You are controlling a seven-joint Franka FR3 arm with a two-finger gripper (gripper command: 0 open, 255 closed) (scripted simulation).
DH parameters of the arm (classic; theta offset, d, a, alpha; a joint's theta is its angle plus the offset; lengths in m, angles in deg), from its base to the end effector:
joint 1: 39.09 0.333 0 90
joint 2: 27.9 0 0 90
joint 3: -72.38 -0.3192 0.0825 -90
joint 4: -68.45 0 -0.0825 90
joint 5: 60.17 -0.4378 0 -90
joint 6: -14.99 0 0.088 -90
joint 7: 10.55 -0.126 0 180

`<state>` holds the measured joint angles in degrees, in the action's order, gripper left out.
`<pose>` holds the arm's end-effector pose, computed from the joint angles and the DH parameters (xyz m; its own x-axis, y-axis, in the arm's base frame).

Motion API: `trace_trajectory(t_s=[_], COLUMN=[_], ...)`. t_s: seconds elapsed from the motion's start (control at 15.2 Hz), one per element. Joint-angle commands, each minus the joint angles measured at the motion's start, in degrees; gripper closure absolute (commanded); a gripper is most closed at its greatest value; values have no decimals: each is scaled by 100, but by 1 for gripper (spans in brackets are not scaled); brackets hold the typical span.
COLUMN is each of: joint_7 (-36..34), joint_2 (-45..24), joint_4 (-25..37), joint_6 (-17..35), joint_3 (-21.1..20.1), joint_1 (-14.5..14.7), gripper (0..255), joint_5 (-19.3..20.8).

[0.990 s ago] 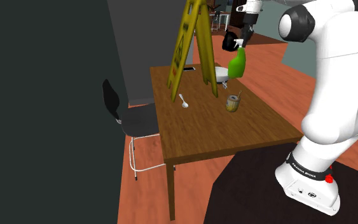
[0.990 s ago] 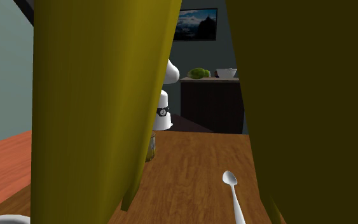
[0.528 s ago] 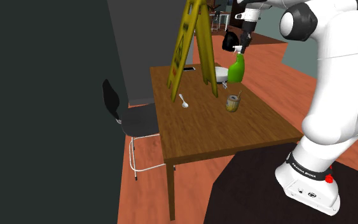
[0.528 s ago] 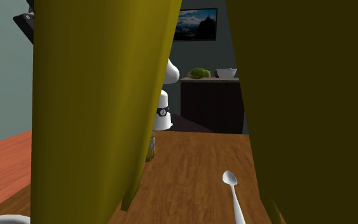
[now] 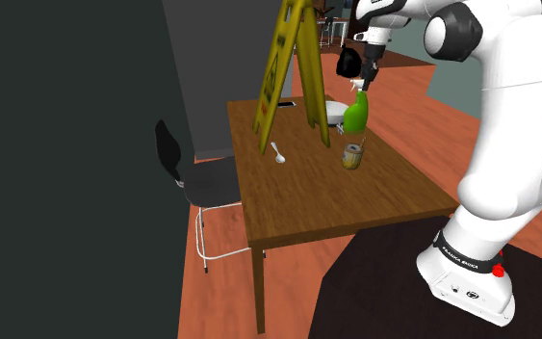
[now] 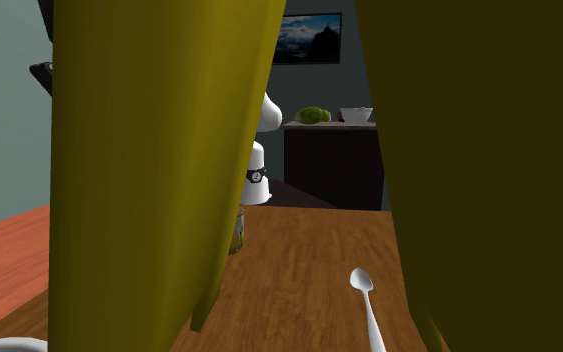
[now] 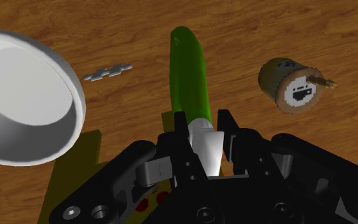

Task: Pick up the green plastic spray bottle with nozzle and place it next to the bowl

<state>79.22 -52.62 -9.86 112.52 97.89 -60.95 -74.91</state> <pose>0.5476 -0.4786 0.4599 0.7445 0.6638 0.0714 0.6674 -0.7426 -0.0558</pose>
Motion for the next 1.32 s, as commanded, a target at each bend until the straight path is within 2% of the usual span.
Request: trace_trajectory(t_s=[0.0, 0.53, 0.99, 1.06, 1.25], joint_7=[17, 99, 99, 99, 99], joint_2=[4, -65, -65, -65, -65], joint_4=[-174, -698, -698, -698, -698], joint_6=[173, 749, 750, 749, 749], joint_3=[-6, -35, -35, -35, -35], joint_1=[23, 66, 66, 66, 66], gripper=[255, 255, 255, 0, 0], joint_5=[-4, -58, -58, -58, -58])
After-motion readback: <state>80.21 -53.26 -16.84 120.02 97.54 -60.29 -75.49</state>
